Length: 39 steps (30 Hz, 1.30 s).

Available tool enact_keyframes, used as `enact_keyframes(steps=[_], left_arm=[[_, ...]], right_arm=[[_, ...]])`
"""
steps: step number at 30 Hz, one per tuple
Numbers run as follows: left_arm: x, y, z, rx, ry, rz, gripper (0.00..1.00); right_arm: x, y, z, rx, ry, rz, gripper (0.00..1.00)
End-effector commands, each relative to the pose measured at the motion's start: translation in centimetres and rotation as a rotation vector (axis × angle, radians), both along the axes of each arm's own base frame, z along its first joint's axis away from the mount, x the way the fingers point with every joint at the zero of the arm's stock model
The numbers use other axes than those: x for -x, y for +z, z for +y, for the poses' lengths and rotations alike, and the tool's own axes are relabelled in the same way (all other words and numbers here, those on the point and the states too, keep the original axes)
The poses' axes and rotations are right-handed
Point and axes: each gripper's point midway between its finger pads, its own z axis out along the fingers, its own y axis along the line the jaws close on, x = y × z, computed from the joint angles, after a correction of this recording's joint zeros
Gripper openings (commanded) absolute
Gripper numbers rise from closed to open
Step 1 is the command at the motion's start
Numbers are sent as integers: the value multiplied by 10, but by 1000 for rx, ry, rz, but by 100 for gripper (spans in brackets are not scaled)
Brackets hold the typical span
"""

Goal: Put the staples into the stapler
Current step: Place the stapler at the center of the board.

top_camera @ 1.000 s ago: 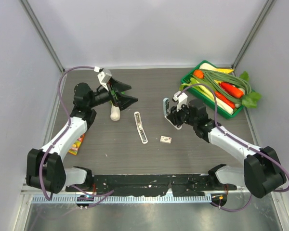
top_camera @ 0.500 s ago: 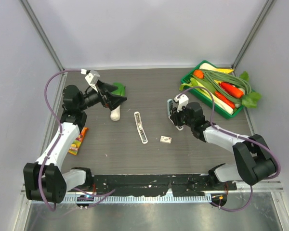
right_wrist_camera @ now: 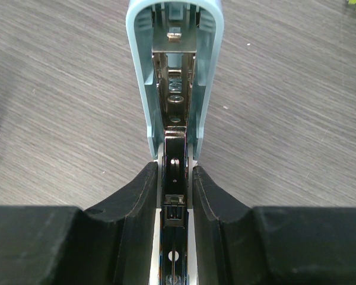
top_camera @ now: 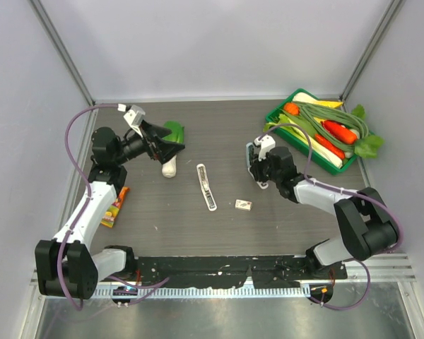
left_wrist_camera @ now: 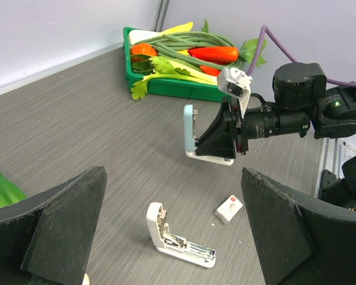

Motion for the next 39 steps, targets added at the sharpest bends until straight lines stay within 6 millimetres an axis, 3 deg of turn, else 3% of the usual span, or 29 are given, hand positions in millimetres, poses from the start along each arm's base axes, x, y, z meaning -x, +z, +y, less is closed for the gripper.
enact_keyframes(steps=[1,12,27,39], left_arm=[[4,11,2,10,4,-42,100],[4,8,2,11,4,-35,100],[3,3,2,10,2,-27,100],[3,1,2,9,1,-25,100]], right_arm=[[-24,24,4,-23,-35,-67,1],[-32,14,11,-40,-48,-12,1],[-24,-9,14,-75,-81,89,1],[-23,-14,13,-44,-95,97,1]])
